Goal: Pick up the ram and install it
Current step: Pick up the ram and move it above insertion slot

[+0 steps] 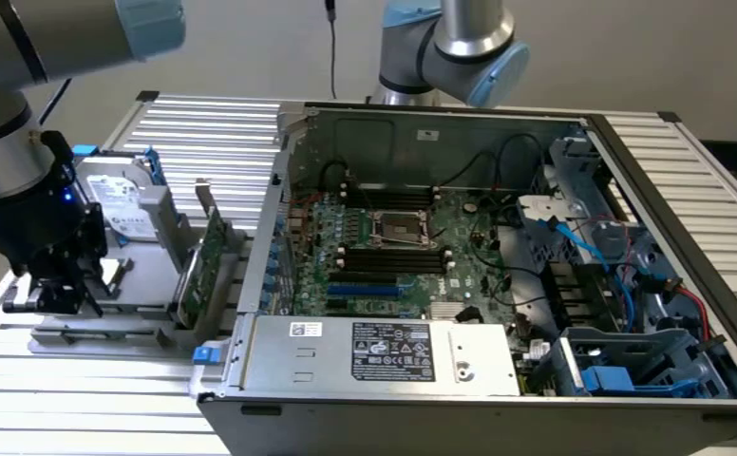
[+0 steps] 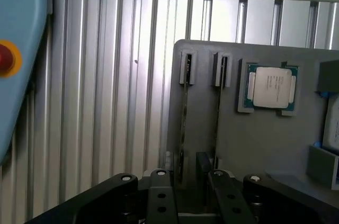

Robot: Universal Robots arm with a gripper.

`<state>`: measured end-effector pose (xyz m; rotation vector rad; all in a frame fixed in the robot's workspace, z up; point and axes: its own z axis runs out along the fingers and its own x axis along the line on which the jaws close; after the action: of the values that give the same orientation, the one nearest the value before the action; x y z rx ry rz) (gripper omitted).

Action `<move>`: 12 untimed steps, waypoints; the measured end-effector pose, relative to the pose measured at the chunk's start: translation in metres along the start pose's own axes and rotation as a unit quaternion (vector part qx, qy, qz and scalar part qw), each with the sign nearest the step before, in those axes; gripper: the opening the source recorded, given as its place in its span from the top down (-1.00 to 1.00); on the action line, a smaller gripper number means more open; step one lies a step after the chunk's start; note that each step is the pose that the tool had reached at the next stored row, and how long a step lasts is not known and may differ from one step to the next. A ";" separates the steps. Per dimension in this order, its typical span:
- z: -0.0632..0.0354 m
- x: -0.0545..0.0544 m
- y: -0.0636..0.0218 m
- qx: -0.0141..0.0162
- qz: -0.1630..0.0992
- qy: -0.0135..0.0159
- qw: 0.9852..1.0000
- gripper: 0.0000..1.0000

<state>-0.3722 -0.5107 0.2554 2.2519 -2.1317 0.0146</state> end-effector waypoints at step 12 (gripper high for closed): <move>0.0221 0.004 0.0012 0.000 0.001 0.000 1.000 0.37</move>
<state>-0.3737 -0.5157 0.2335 2.2494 -2.1344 0.0145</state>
